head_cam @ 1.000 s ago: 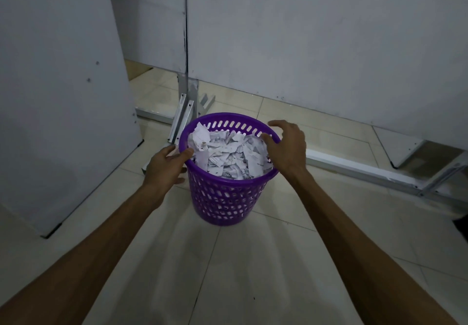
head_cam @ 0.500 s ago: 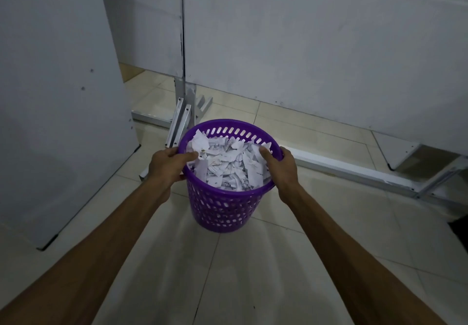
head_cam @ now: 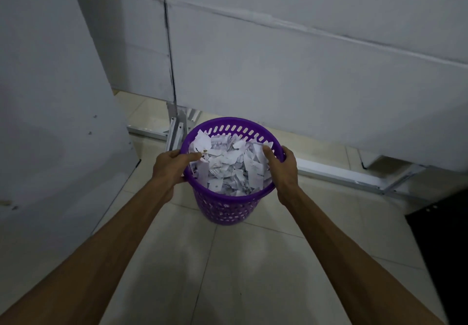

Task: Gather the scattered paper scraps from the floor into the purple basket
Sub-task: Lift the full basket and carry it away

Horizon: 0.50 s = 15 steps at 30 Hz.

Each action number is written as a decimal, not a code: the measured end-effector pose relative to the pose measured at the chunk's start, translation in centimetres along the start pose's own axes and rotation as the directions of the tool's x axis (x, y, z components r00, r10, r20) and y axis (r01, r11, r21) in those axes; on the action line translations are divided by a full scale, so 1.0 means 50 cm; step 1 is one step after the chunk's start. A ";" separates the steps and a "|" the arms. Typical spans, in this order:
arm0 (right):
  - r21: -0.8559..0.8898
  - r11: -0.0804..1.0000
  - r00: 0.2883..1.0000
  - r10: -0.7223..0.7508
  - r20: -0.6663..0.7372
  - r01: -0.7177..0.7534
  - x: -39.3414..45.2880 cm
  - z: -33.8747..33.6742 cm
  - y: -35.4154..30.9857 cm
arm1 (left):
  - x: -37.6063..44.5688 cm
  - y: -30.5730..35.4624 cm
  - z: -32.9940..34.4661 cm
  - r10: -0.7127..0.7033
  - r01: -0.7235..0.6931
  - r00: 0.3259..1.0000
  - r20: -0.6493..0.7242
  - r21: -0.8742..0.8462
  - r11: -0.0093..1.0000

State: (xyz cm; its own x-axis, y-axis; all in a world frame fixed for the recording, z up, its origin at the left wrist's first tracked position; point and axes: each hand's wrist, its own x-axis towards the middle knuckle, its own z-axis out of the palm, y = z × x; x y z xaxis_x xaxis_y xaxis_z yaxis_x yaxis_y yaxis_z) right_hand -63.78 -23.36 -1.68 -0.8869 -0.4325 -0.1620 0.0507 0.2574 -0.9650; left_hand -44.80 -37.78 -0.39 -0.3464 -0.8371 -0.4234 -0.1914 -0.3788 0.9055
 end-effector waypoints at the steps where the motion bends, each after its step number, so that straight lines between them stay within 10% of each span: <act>1: 0.001 1.000 1.000 0.011 -0.009 -0.011 -0.010 -0.014 -0.026 | -0.019 0.026 0.005 -0.008 0.008 1.000 0.008 -0.004 1.000; 15: 0.149 0.970 0.949 0.222 -0.223 -0.192 -0.110 -0.311 -0.498 | -0.266 0.481 0.149 -0.054 0.035 0.977 0.207 0.092 0.995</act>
State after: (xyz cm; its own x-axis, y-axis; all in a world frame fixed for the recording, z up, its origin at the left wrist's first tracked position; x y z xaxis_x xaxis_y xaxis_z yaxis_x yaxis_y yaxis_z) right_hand -67.31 -13.97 26.46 -0.9330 -0.1611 -0.3219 0.2877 0.2037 -0.9358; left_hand -51.64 -32.83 26.79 -0.5181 -0.7157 -0.4684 -0.2869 -0.3705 0.8834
